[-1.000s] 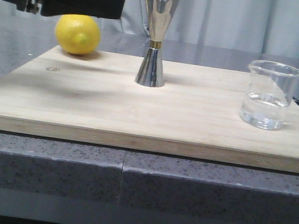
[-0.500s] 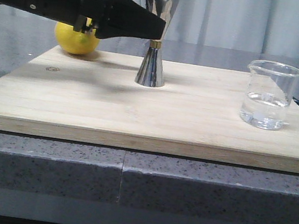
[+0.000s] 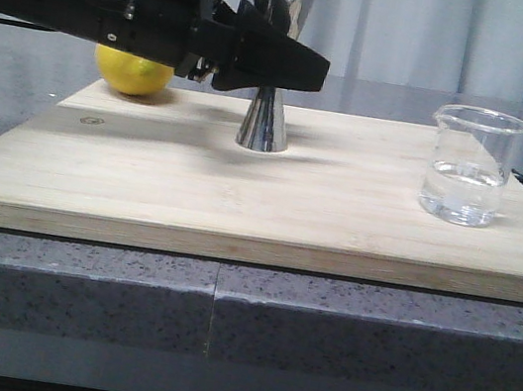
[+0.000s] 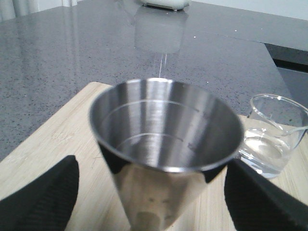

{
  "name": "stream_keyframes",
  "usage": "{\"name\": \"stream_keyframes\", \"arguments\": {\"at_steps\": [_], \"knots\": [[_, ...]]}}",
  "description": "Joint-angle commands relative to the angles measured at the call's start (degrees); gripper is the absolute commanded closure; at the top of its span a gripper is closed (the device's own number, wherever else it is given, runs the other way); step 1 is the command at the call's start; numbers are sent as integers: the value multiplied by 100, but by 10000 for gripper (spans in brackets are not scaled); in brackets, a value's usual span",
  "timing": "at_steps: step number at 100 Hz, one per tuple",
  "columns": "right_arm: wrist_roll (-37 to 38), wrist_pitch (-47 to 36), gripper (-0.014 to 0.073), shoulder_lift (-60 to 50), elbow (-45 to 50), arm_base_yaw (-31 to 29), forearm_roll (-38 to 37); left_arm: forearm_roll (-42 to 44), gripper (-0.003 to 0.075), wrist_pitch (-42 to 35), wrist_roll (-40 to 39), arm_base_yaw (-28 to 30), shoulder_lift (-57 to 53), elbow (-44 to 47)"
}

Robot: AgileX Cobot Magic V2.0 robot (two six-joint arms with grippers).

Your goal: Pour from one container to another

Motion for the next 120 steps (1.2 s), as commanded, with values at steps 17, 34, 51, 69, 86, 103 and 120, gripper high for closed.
{"name": "stream_keyframes", "arguments": {"at_steps": [17,34,51,69,86,103,120], "knots": [[-62,-364,-38,76,-208,4,-17,-478,265,335,-62,-61,-281,-171],[-62,-364,-38,76,-208,4,-17,-478,429,358,-62,-61,-281,-171],[-62,-364,-38,76,-208,4,-17,-478,503,370,-62,-61,-281,-171],[-62,-364,-38,76,-208,4,-17,-478,503,574,-62,-61,-291,-171],[-62,-364,-38,76,-208,4,-17,-478,504,718,-62,-61,-292,-298],[-62,-355,-38,76,-208,4,-17,-478,504,947,-71,-61,-292,-444],[-62,-351,-38,76,-208,4,-17,-478,504,1173,-170,-61,-304,-586]]}}
